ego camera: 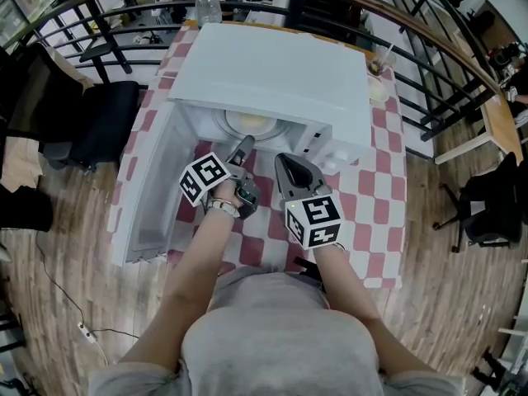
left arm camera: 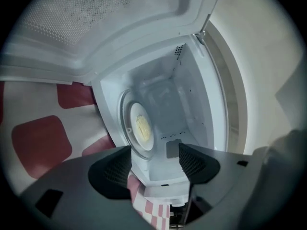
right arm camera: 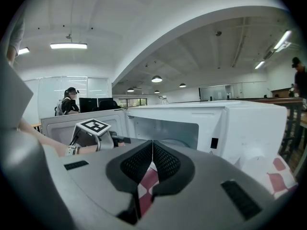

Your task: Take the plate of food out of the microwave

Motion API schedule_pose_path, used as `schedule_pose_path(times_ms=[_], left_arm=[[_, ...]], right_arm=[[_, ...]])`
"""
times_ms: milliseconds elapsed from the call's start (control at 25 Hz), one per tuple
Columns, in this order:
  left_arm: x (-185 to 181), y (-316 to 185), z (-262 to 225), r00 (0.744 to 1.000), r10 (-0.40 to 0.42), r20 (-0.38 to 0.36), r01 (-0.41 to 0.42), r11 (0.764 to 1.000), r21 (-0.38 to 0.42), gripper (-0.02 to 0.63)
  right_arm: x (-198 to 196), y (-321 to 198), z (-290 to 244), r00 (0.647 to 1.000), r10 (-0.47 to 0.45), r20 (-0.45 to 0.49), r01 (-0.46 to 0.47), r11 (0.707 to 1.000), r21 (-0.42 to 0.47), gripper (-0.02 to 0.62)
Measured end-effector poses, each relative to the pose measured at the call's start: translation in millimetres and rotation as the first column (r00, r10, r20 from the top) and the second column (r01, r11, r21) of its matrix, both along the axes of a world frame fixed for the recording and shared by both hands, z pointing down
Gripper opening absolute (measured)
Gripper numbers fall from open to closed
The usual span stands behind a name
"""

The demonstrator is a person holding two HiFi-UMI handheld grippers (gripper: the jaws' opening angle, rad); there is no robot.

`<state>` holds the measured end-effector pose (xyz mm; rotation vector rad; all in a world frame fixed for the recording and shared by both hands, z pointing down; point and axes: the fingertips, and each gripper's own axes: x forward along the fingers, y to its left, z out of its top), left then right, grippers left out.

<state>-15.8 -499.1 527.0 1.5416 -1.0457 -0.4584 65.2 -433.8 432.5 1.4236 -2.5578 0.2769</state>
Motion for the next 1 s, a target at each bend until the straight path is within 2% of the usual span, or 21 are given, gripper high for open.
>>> schedule_pose_path(times_ms=[360, 680, 920, 1000], left_arm=[[-6.5, -19.9, 34.8, 0.998, -0.06, -0.01, 0.059, 0.991, -0.122, 0.302], [-4.4, -34.0, 57.3, 0.993, -0.114, -0.013, 0.109, 0.971, -0.211, 0.302], [-3.3, -42.5, 67.8, 0.979, -0.203, -0.013, 0.193, 0.949, -0.251, 0.302], [-4.7, -42.8, 71.5, 0.973, -0.232, 0.009, 0.225, 0.936, -0.27, 0.301]], right_arm=[[-3.0, -12.0, 17.1, 1.0, -0.01, 0.005, 0.01, 0.999, -0.04, 0.026], [-3.5, -16.7, 30.8, 1.0, -0.008, 0.01, 0.008, 0.997, -0.073, 0.026], [-1.5, -19.1, 40.5, 1.0, -0.013, 0.002, 0.013, 0.995, -0.098, 0.026], [0.6, -20.1, 43.3, 1.0, -0.011, 0.0, 0.011, 0.994, -0.105, 0.026]])
